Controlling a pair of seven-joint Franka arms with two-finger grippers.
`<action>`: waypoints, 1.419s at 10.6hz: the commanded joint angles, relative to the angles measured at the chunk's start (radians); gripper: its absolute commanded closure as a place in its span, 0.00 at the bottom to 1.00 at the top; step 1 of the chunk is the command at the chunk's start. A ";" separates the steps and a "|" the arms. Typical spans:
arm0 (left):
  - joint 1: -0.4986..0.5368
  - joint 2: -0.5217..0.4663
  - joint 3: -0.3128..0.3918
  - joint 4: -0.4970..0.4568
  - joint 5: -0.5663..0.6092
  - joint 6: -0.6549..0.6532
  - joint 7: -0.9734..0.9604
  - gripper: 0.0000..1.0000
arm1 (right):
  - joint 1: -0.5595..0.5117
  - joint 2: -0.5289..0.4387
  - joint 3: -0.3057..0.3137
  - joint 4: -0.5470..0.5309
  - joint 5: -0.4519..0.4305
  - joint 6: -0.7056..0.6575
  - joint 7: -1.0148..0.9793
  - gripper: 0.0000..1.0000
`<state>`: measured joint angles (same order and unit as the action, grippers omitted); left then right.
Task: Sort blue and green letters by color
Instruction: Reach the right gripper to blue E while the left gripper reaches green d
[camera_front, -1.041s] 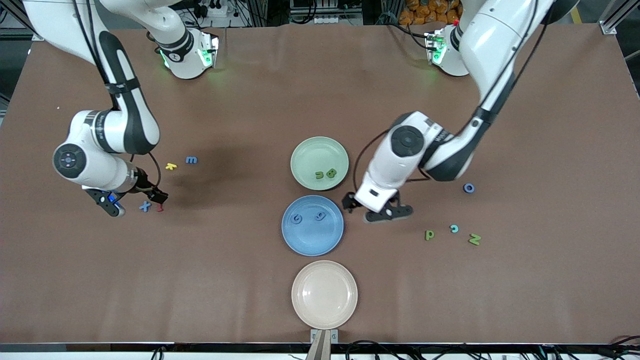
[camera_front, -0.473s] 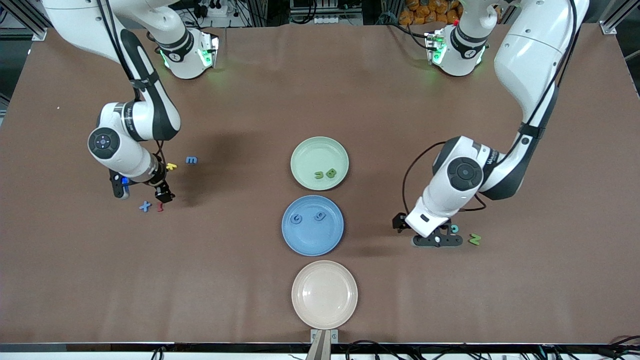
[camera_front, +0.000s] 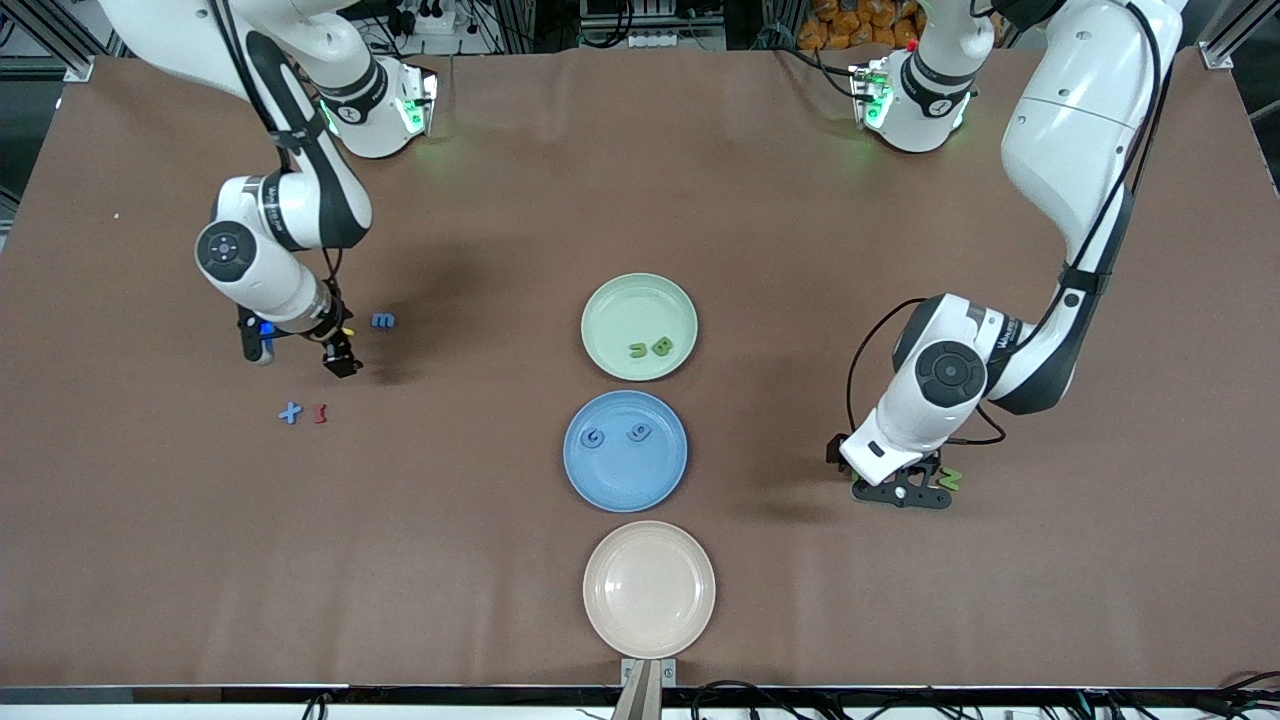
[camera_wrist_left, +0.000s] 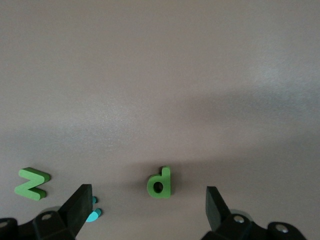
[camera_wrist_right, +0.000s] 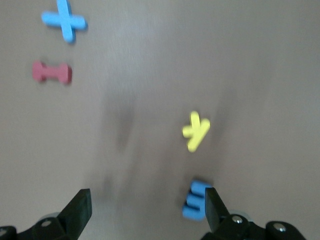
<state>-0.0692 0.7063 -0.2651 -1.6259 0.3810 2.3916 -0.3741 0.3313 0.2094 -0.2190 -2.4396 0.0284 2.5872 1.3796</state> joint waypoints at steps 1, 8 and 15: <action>-0.003 0.038 0.001 0.034 0.015 -0.012 0.017 0.00 | -0.008 -0.059 0.090 -0.055 -0.012 0.019 0.136 0.00; 0.002 0.076 0.003 0.050 -0.045 -0.012 0.018 0.13 | -0.043 -0.029 0.135 -0.093 -0.013 0.044 0.142 0.00; 0.006 0.099 0.003 0.061 -0.093 -0.012 0.018 0.22 | -0.086 0.024 0.135 -0.093 -0.025 0.117 0.113 0.00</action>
<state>-0.0629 0.7854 -0.2617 -1.5910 0.3130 2.3917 -0.3732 0.2844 0.2298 -0.1021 -2.5166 0.0231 2.6677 1.5027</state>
